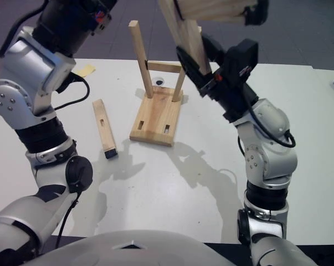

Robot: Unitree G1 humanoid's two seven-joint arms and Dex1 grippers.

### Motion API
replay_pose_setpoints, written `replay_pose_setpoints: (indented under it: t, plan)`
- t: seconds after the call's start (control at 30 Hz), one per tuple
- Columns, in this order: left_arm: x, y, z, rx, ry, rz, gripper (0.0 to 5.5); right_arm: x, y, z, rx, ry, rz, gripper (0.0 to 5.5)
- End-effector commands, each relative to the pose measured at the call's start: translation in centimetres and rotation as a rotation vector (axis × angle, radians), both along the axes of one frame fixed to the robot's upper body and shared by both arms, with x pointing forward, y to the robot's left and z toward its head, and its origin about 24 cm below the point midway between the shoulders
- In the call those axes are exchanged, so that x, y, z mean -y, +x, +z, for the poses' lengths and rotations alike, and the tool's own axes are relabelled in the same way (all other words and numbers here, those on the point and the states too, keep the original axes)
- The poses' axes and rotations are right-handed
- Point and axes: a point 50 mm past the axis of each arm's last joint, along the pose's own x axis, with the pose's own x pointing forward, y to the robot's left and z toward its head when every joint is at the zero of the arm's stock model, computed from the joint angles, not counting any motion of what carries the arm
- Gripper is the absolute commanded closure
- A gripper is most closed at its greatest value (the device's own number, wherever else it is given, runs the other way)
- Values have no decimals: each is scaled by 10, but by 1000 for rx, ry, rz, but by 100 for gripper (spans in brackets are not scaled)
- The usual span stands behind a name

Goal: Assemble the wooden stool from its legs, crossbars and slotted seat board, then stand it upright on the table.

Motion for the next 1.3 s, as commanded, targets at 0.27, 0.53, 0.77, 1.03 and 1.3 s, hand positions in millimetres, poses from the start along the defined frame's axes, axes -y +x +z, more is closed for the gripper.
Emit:
replay_pose_setpoints:
  t: [0.27, 0.53, 0.77, 1.03, 1.3]
  plan:
    - [1, 13, -20, -119, 138, 73, 43, -9, -4, -15, 21, -86, 2, 345]
    - [-4, 18, -37, -136, 219, 148, 175, -6, -1, -18, 28, -121, -24, 345]
    - [-7, 21, -44, -150, 216, 170, 282, -6, 0, -21, 23, -134, -26, 345]
    - [-11, 22, -48, -150, 151, 174, 417, -6, 1, -27, 6, -173, -40, 345]
    - [-11, 21, -56, -158, 154, 214, 446, -6, 4, -32, -2, -204, -60, 345]
